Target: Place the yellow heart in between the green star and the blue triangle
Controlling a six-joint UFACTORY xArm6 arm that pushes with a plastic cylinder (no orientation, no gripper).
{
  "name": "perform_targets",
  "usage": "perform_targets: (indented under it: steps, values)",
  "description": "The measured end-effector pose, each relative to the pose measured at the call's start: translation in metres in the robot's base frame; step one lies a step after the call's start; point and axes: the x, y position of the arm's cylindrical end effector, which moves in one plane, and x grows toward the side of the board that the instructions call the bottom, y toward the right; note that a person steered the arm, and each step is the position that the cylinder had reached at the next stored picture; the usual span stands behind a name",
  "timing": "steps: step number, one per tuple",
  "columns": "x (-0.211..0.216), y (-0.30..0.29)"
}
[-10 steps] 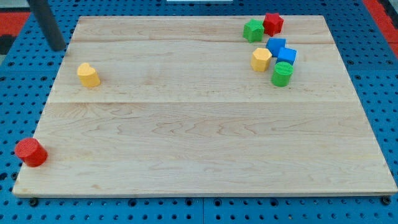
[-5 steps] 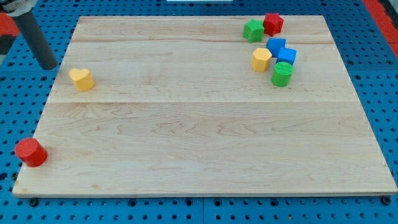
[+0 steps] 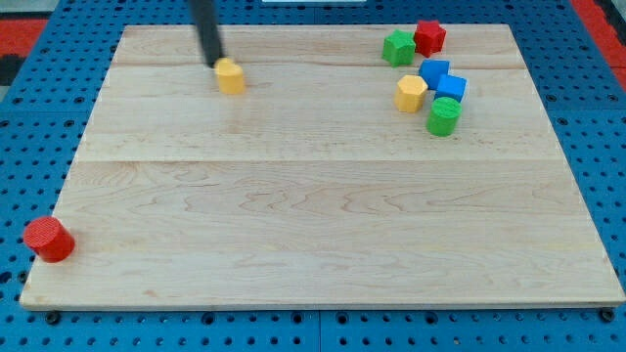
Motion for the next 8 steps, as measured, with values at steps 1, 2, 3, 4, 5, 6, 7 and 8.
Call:
perform_targets:
  steps: [1, 2, 3, 4, 5, 6, 7, 8]
  values:
    - [0.011, 0.003]
    - [-0.004, -0.1]
    - [0.043, -0.081]
    - [0.011, 0.017]
    - [0.009, 0.046]
    - [-0.041, -0.079]
    - [0.037, -0.08]
    - [0.066, -0.01]
